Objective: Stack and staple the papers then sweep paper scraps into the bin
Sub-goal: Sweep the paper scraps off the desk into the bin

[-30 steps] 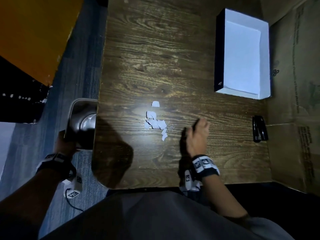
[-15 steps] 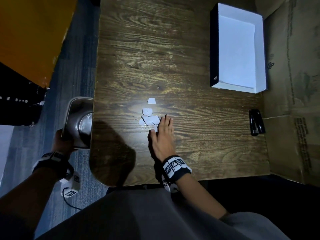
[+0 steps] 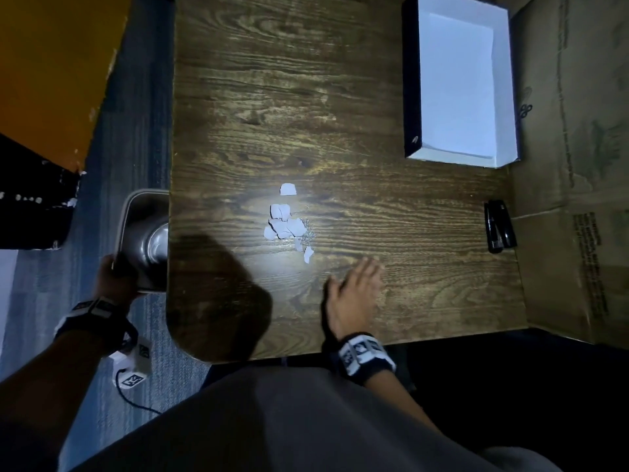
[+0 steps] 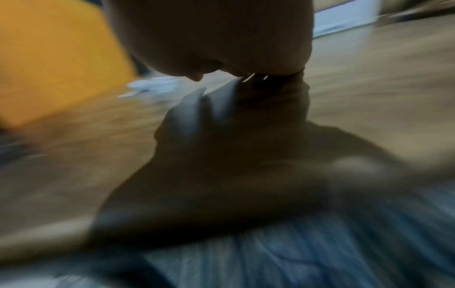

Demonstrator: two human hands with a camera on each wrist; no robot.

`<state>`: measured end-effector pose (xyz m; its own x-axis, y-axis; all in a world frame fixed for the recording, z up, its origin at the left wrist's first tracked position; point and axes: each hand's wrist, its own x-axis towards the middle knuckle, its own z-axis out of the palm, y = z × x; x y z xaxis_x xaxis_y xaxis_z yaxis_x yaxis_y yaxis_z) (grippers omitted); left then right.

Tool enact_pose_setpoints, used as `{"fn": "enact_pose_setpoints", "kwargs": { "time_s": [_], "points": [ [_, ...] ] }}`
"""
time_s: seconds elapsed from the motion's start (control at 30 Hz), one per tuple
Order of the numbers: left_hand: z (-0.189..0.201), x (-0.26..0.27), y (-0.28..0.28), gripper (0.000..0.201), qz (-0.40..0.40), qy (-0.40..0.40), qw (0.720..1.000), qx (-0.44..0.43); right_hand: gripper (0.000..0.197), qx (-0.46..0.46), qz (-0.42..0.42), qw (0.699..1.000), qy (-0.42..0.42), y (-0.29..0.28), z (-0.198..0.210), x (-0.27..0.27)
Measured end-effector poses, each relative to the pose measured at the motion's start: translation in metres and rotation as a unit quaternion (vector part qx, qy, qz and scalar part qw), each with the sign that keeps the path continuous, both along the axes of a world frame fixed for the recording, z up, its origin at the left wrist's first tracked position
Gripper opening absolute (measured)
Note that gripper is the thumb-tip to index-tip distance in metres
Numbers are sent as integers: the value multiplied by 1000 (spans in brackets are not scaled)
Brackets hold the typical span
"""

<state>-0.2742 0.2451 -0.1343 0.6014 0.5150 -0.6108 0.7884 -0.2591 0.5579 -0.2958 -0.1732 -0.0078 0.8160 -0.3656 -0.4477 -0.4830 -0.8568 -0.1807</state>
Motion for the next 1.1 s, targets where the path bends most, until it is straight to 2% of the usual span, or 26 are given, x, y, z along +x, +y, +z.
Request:
{"fn": "enact_pose_setpoints", "kwargs": {
  "time_s": [0.07,0.2,0.27,0.3,0.4,0.43,0.5,0.6,0.7,0.8,0.87,0.97,1.03,1.1],
  "points": [
    [2,-2,-2,14,-18,-11,1000,21,79,24,39,999,-11,33,3,13],
    [11,-4,-9,21,-3,-22,999,24,74,88,112,990,-14,77,7,41],
    [19,-3,-16,11,20,-28,999,23,72,138,162,976,-35,80,11,53],
    [18,-3,-18,7,31,-36,999,11,71,155,158,974,-53,75,14,61],
    [7,-5,-8,19,35,-54,998,-4,71,143,102,980,-90,47,20,93],
    [4,-7,-1,8,37,-52,998,-5,71,127,103,982,-89,38,19,107],
    [-7,-7,3,24,44,-33,998,-3,71,96,129,984,-70,27,16,133],
    [1,-4,-5,28,72,-53,996,-14,72,88,177,979,-40,42,9,156],
    [1,-5,-4,30,73,-60,996,-6,74,101,215,971,-24,74,4,150],
    [-19,-12,6,53,79,-58,995,5,72,126,309,943,-5,96,4,130],
    [-31,-17,12,52,75,-53,996,-8,67,164,335,928,-10,93,7,123],
    [8,-8,2,30,69,-52,996,-29,63,180,263,944,-86,68,11,111],
    [12,-8,0,31,83,-35,996,-24,65,133,180,968,-111,47,7,98],
    [6,-13,4,32,82,-29,996,-24,71,90,122,984,-88,34,2,86]
  ]
}}
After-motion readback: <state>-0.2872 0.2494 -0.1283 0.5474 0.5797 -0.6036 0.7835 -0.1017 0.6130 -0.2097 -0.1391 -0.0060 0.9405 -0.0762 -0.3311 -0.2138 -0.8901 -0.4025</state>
